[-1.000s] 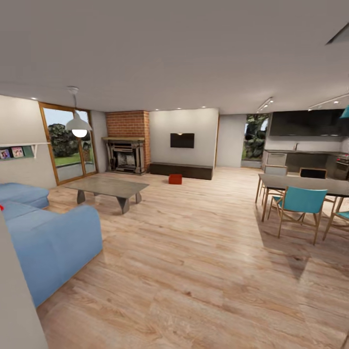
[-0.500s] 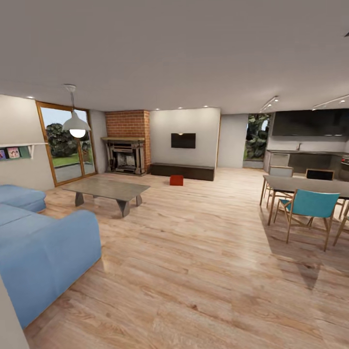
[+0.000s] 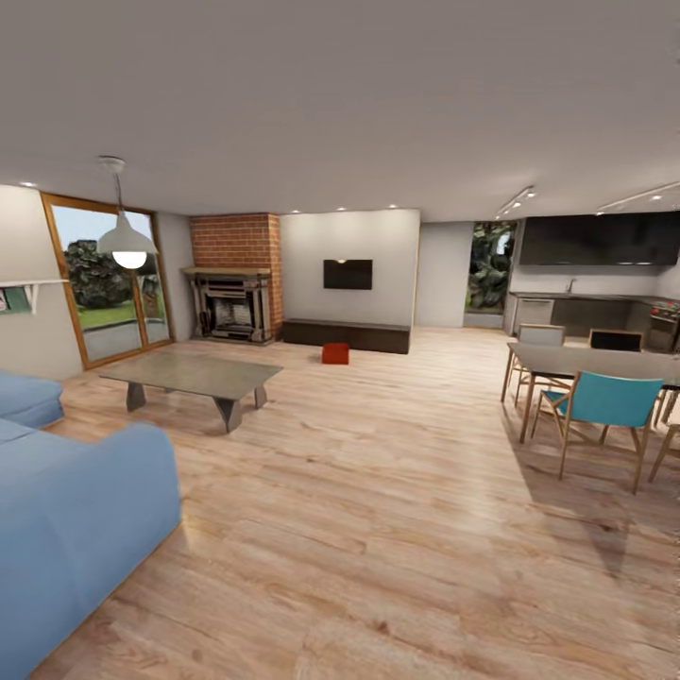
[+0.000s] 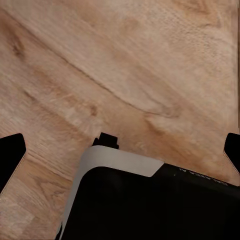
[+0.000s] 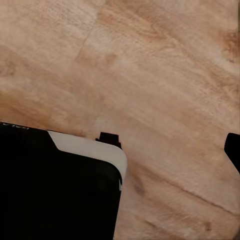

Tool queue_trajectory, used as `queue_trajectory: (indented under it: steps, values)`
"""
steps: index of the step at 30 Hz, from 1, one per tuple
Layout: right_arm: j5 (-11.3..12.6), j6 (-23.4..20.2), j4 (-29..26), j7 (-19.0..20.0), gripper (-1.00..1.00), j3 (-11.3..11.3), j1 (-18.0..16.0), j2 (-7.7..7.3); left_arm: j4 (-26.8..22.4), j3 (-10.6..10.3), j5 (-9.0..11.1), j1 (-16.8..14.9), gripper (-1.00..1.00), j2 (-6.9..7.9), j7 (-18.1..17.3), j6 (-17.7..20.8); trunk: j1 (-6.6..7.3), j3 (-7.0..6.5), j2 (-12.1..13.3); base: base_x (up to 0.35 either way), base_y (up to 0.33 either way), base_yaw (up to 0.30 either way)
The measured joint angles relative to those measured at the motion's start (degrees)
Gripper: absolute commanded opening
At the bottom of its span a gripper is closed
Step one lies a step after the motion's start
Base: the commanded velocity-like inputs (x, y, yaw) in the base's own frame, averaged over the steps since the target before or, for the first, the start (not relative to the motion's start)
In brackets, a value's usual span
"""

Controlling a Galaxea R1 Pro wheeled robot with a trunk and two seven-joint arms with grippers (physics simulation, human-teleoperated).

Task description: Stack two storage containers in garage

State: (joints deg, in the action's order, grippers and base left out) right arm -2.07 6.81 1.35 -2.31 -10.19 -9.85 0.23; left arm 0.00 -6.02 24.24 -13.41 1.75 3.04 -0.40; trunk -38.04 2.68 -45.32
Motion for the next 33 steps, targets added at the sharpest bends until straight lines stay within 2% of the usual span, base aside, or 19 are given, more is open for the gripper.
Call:
queue_trajectory:
  steps: [7,33]
  values:
    - [0.01,-0.02,0.00,-0.02,1.00,0.01,-0.01,-0.07,0.00,0.00,0.00,0.01,1.00,0.01,-0.01,-0.01,0.00,0.00,0.00,0.324,0.102,-0.140]
    - [-0.39,-0.02,0.00,-0.07,1.00,-0.03,-0.01,0.00,0.00,0.00,0.01,0.01,1.00,0.01,-0.01,0.00,0.00,0.00,0.00,0.324,0.102,-0.002]
